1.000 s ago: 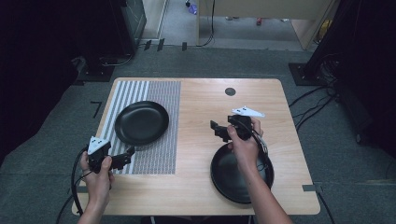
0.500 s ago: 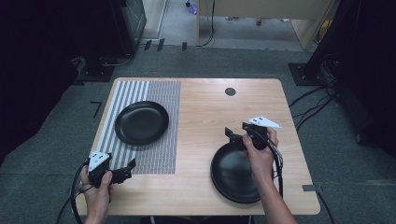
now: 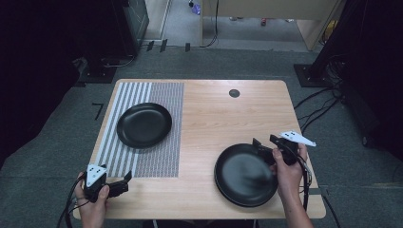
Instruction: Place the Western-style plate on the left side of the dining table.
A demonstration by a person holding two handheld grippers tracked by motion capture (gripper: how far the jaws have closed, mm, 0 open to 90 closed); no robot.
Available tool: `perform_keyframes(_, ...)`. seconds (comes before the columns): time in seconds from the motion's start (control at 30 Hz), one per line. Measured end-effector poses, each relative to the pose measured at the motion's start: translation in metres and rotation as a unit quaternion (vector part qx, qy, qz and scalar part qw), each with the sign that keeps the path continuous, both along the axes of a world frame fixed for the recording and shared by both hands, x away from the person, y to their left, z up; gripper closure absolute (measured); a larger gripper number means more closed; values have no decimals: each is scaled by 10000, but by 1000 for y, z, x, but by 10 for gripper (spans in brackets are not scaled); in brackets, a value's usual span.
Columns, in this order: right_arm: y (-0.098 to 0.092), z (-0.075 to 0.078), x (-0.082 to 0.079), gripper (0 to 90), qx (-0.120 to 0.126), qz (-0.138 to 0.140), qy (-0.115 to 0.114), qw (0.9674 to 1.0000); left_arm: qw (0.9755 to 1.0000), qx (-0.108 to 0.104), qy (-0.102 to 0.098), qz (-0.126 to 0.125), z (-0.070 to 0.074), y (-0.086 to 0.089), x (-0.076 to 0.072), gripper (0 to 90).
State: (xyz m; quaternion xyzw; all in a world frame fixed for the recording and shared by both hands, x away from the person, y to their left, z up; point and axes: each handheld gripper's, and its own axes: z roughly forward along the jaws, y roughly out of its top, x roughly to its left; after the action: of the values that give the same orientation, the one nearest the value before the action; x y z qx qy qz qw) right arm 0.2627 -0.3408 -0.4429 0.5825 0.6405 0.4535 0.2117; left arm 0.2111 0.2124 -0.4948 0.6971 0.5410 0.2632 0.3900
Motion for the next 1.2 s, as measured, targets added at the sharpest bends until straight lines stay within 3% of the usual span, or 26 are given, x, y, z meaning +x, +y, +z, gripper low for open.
perform_keyframes(0.5, -54, -27, -31, 233, -129, -460, 186, 9987, 9990, 152, 80, 412, -9, 35, -9, 13)
perform_keyframes(0.8, -82, -48, -49, 233, -269, -811, 353, 9957, 9985, 275, 242, 398, -16, 37, -10, 13)
perform_keyframes(1.2, -101, -71, -68, 231, -428, -999, 677, 9918, 9975, 379, 495, 343, -25, 34, -7, 13)
